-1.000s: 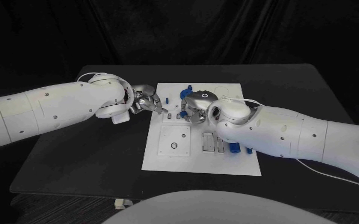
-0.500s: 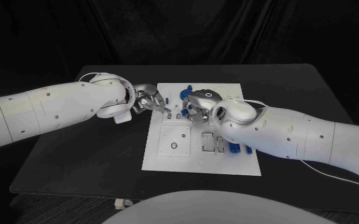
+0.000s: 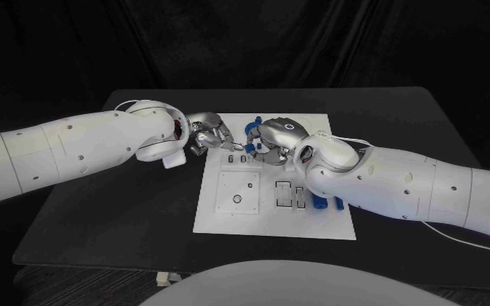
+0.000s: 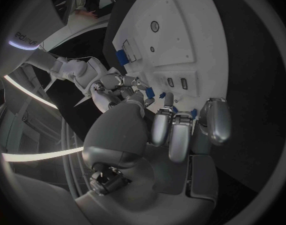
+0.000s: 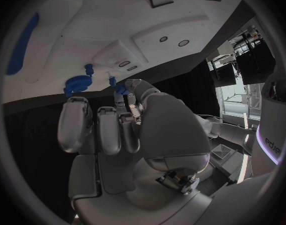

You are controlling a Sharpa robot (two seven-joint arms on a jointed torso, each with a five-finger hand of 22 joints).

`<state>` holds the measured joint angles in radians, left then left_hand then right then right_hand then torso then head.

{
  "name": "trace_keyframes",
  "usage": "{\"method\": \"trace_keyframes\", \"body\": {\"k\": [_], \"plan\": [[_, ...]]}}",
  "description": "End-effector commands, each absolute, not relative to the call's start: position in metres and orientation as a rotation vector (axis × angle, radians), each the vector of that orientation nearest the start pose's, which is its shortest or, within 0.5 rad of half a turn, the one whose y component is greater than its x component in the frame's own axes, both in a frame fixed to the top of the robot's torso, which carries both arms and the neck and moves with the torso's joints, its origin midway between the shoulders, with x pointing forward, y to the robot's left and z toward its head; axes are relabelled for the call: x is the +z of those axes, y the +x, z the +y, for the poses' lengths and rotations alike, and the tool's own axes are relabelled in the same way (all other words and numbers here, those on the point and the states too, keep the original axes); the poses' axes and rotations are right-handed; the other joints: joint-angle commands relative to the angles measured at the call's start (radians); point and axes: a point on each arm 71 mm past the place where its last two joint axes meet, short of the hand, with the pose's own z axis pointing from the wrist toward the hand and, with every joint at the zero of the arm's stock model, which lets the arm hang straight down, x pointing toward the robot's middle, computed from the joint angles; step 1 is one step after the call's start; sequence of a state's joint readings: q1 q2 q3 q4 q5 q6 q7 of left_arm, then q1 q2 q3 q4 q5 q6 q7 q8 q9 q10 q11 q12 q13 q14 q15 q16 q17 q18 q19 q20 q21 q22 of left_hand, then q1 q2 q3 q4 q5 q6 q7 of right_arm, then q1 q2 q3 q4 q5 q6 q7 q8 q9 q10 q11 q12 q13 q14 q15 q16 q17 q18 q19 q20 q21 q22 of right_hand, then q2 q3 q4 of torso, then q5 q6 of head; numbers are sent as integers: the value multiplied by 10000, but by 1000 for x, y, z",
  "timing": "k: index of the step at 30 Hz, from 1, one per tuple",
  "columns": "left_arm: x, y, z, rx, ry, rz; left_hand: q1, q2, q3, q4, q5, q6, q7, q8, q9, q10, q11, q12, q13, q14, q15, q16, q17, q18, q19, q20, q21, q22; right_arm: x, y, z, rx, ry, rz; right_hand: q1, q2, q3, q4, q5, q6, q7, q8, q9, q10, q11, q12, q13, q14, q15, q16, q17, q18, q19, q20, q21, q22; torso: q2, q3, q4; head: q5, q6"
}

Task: Assemble the parts on the task board

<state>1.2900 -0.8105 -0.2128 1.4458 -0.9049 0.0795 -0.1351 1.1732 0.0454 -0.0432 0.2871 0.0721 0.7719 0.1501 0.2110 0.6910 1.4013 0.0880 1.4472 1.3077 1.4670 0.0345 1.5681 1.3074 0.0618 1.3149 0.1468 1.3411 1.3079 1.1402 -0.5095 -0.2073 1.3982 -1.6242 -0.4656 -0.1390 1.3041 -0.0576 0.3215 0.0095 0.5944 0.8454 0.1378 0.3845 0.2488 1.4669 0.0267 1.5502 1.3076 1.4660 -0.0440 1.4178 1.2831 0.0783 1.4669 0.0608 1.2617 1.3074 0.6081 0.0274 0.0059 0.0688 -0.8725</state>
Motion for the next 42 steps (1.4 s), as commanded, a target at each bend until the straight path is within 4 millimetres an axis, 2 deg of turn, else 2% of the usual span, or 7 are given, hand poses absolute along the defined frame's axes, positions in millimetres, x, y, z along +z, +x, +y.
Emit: {"method": "trace_keyframes", "body": {"k": [1, 11, 20, 25, 29, 33, 42], "plan": [[-234, 479, 202, -9027, -1909, 22492, -126, 29, -82, 3, -51, 50, 64, -46, -104, -110, -3, -70, 1429, 1038, 69, 27, 2634, 97, -103, 9, -96, 1580, -253, 448, -65, 7953, -3913, 15610, -128, -33, 42, 17, -69, 446, -356, 35, 222, 778, -73, 45, 2205, 556, -95, 24, -2, -114, 149, -84, 33, 1750, -4, -3, -2, -2, -2], [-237, 480, 197, -9170, -1847, 22573, -108, 131, -179, -21, 43, 121, 77, -120, -320, -162, 16, -80, 1411, 1038, 93, 27, 2634, 109, -148, 45, -141, 1602, -251, 446, -64, 8130, -3842, 15465, -149, -37, 43, 12, -106, 446, -358, 7, 226, 773, -77, 42, 2195, 557, -99, 29, 1, -120, 158, -88, 62, 1759, 13, -2, 9, -18, -2], [-238, 481, 193, -9245, -1761, 22638, 94, 280, -248, -70, 455, 242, 82, -225, -654, -174, 26, -57, 1410, 1038, 108, 27, 2634, 116, -156, 81, -169, 1638, -249, 444, -63, 8255, -3822, 15378, -169, -34, 49, 1, -174, 446, -360, -33, 232, 773, -79, 41, 2194, 556, -102, 27, -11, -120, 159, -93, 62, 1759, 3, -2, 13, 5, -2], [-238, 481, 191, -9391, -1693, 22569, 386, 404, -225, -139, 1058, 377, 61, -283, -919, -220, 10, -68, 1380, 1038, 101, 27, 2634, 129, -186, 82, -217, 1635, -249, 443, -63, 8271, -3832, 15400, -169, -34, 49, 1, -174, 446, -360, -33, 232, 773, -79, 41, 2194, 556, -102, 27, -11, -120, 159, -93, 62, 1759, 3, -3, 9, 9, -2], [-237, 482, 189, -9591, -1633, 22405, 822, 584, -49, -233, 2109, 626, -9, -299, -1182, -185, -55, -30, 1396, 1038, 55, 27, 2634, 126, -147, 42, -197, 1650, -250, 443, -62, 8225, -3855, 15510, -174, -32, 52, -4, -198, 449, -361, -46, 234, 769, -80, 39, 2187, 556, -103, 28, -10, -115, 152, -94, 38, 1752, 6, -4, 7, -2, -2], [-236, 482, 187, -9750, -1578, 22285, 1197, 657, 174, -278, 2824, 868, -90, -324, -1407, -138, -129, 4, 1415, 1038, -5, 27, 2634, 119, -112, -8, -178, 1659, -250, 443, -62, 8206, -3858, 15548, -176, -30, 54, -6, -209, 446, -360, -54, 235, 766, -80, 36, 2181, 555, -103, 24, -20, -113, 150, -95, 31, 1749, -2, -1, 4, 12, -2], [-237, 482, 184, -9848, -1492, 22331, 1577, 701, 520, -316, 3204, 1260, -216, -270, -1603, -27, -239, 74, 1467, 1038, -94, 27, 2634, 101, -28, -88, -114, 1685, -250, 443, -63, 8167, -3833, 15566, -181, -22, 60, -9, -231, 441, -359, -72, 236, 767, -79, 37, 2184, 554, -104, 25, -20, -114, 151, -96, 34, 1750, -1, -6, 9, 16, -2]]}}
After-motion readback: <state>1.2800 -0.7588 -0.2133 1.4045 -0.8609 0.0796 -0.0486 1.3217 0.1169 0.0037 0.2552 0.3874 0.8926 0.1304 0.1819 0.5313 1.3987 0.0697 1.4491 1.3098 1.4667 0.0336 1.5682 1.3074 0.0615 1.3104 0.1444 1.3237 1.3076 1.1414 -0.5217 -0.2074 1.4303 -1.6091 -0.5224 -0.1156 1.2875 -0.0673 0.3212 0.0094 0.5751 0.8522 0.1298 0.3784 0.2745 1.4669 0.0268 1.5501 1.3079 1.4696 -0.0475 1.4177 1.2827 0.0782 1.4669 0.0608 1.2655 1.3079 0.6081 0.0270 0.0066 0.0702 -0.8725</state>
